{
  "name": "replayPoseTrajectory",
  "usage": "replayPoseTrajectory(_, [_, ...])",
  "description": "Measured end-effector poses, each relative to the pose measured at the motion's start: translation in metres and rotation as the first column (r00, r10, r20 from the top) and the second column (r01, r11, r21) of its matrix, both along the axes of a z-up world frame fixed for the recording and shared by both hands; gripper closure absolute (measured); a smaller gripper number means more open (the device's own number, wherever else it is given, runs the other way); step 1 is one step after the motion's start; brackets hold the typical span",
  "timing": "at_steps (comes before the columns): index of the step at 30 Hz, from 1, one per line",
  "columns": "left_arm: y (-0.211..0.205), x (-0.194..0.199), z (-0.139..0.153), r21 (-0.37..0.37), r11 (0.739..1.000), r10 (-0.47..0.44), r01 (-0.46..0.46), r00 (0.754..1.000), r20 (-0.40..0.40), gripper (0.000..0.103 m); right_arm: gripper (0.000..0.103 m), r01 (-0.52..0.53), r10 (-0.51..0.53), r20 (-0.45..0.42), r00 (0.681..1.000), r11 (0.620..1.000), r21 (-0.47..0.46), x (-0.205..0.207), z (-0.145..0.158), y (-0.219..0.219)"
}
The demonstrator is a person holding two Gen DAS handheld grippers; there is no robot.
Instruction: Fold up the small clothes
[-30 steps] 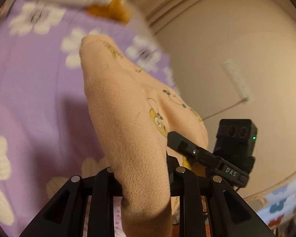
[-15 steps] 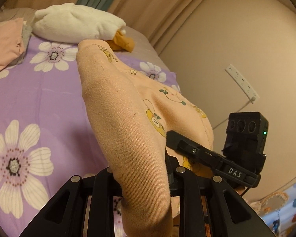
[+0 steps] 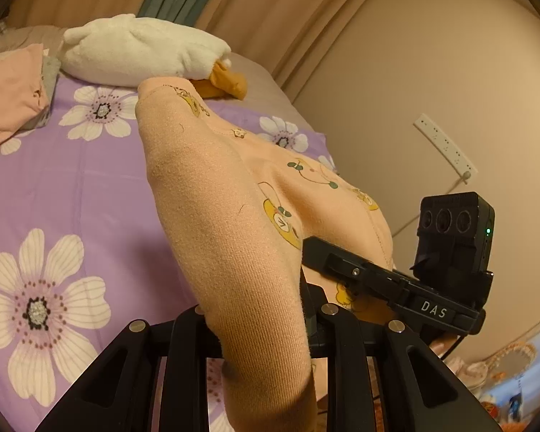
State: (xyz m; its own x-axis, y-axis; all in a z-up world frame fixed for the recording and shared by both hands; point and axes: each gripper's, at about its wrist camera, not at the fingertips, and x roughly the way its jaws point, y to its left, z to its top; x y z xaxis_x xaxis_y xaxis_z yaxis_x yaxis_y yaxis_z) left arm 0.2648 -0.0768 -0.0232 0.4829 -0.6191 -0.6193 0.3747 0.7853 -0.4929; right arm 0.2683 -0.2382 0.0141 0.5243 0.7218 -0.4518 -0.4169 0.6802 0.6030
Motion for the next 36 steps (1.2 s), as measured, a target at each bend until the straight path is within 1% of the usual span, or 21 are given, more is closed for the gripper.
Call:
replayPoseTrajectory(7, [-0.001,-0.004,0.001,0.012,1.0,-0.005,0.005,1.0,0.011,0.081,0.078,0.002,-0.001,0.009,1.0,1.0,-0.021,-0.004,0.003,0.004])
replayPoseTrajectory(13, [0.0,-0.005,0.0,-0.005,1.0,-0.012,0.012,1.0,0.004,0.081,0.078,0.012,-0.012,0.007,1.0,0.999,-0.033,-0.008,0.004,0.005])
replayPoseTrajectory(17, [0.001,0.0,-0.002,-0.003,1.0,-0.012,0.012,1.0,0.003,0.081,0.078,0.019,-0.019,-0.003,1.0,0.999,-0.033,-0.006,0.004,0.007])
replayPoseTrajectory(21, [0.006,0.015,-0.015,-0.017,1.0,-0.009,0.008,0.999,-0.036,0.081,0.078,0.032,-0.033,-0.029,0.999,0.998,-0.049,0.003,-0.004,0.013])
replayPoseTrajectory(26, [0.011,0.034,-0.032,-0.006,1.0,-0.009,0.009,0.997,-0.075,0.081,0.078,0.028,-0.032,-0.099,0.995,0.999,-0.04,0.023,-0.025,0.019])
replayPoseTrajectory(30, [0.021,0.057,-0.041,0.004,1.0,0.002,-0.001,0.995,-0.095,0.081,0.078,0.029,-0.034,-0.131,0.991,0.999,-0.039,0.047,-0.036,0.029])
replayPoseTrajectory(33, [0.033,0.08,-0.048,0.017,1.0,0.021,-0.019,0.995,-0.102,0.081,0.078,0.029,-0.032,-0.171,0.985,0.999,-0.023,0.072,-0.048,0.039])
replayPoseTrajectory(36, [0.045,0.099,-0.058,0.023,0.999,0.046,-0.044,0.994,-0.101,0.081,0.077,0.015,-0.019,-0.194,0.981,1.0,-0.018,0.104,-0.06,0.055])
